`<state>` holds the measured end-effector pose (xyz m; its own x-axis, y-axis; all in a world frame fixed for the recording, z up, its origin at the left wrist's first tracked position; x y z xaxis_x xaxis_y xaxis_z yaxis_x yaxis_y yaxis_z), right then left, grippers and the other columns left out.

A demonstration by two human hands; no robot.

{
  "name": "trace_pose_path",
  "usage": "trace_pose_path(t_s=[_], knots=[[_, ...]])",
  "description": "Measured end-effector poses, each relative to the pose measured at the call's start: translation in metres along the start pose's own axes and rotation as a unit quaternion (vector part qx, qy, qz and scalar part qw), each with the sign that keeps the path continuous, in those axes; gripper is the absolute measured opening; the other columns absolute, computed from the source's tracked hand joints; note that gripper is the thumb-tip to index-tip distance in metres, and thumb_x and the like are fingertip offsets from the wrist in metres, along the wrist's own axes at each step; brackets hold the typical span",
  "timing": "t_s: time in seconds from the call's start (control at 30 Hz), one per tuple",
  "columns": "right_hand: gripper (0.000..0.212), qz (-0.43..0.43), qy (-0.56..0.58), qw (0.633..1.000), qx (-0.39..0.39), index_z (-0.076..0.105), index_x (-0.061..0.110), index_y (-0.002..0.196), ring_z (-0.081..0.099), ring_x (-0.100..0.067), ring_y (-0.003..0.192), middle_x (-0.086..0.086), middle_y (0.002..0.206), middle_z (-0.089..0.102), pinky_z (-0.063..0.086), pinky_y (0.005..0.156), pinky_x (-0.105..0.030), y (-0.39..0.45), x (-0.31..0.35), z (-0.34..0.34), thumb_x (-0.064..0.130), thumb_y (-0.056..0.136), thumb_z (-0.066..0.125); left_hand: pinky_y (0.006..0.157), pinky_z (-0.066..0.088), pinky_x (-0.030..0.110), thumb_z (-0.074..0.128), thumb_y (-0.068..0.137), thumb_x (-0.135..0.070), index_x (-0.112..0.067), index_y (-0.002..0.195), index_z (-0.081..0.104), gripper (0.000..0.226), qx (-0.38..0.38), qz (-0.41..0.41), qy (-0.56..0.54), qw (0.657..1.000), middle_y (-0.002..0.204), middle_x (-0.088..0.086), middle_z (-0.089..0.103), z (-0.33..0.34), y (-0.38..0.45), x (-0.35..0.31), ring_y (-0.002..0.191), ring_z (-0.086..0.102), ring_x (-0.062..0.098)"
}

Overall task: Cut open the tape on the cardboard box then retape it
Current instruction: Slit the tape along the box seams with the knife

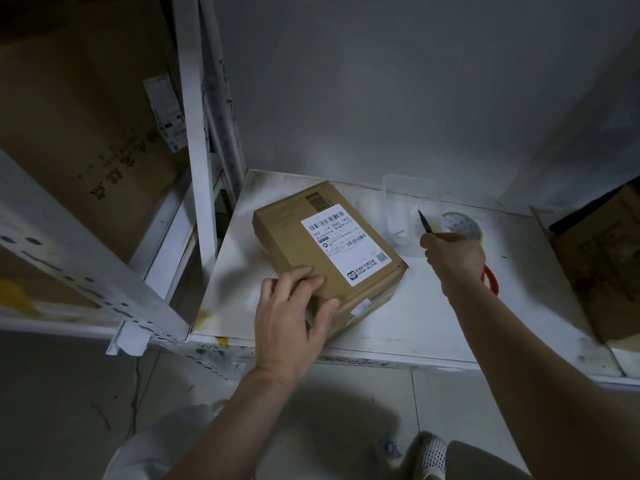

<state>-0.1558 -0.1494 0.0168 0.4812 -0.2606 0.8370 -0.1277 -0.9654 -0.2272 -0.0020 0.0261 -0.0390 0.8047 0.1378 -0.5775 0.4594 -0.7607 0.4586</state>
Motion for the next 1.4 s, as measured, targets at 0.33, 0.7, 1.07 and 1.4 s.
trace_pose_path(t_s=[0.33,0.7,1.07,1.4], knots=[[0.019,0.091,0.166,0.978,0.085,0.058,0.012,0.075,0.041,-0.012,0.054,-0.003,0.066,0.054,0.032,0.052,-0.022,-0.072,-0.04,0.014,-0.007,0.075,0.059,0.112,0.03,0.038,0.032,0.092,0.006,-0.014,0.146,0.026,0.058,0.044,-0.462,-0.197,0.864,0.151,0.006,0.034,-0.007,0.095,0.07,0.137,0.032,0.026],[0.018,0.08,0.208,0.974,0.049,0.058,0.017,0.074,0.053,-0.015,0.068,0.001,0.074,0.061,0.045,0.067,-0.029,-0.088,-0.043,0.031,0.001,0.077,0.066,0.096,0.042,0.038,0.052,0.085,0.005,-0.024,0.118,0.037,0.046,0.134,-0.428,-0.249,0.858,0.121,0.004,0.051,-0.007,0.081,0.064,0.112,0.048,0.024],[0.016,0.049,0.227,0.969,0.082,0.051,0.017,0.076,0.054,-0.02,0.082,-0.003,0.087,0.062,0.043,0.067,-0.028,-0.083,-0.023,0.004,0.008,0.084,0.061,0.096,0.035,0.022,0.049,0.094,-0.002,-0.026,0.135,0.047,0.048,0.062,-0.36,-0.332,0.87,0.126,-0.003,0.048,-0.04,0.064,0.036,0.116,0.047,0.012],[0.01,0.041,0.222,0.966,0.129,0.057,0.015,0.079,0.063,-0.022,0.097,-0.001,0.089,0.065,0.044,0.081,-0.037,-0.078,-0.009,-0.015,0.011,0.089,0.057,0.103,0.045,0.041,0.044,0.088,0.005,-0.016,0.119,0.063,0.042,-0.007,-0.387,-0.341,0.857,0.119,0.002,0.064,-0.06,0.067,0.017,0.111,0.058,0.02]])
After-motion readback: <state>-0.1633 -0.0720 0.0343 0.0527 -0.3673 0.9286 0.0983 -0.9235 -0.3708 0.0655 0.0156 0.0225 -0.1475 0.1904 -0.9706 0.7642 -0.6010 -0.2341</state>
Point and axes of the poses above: each hand's wrist, its own y-axis towards the middle knuckle, its own z-axis out of the palm, x = y × z, the point moved 1 cm from there along y, towards the middle knuckle
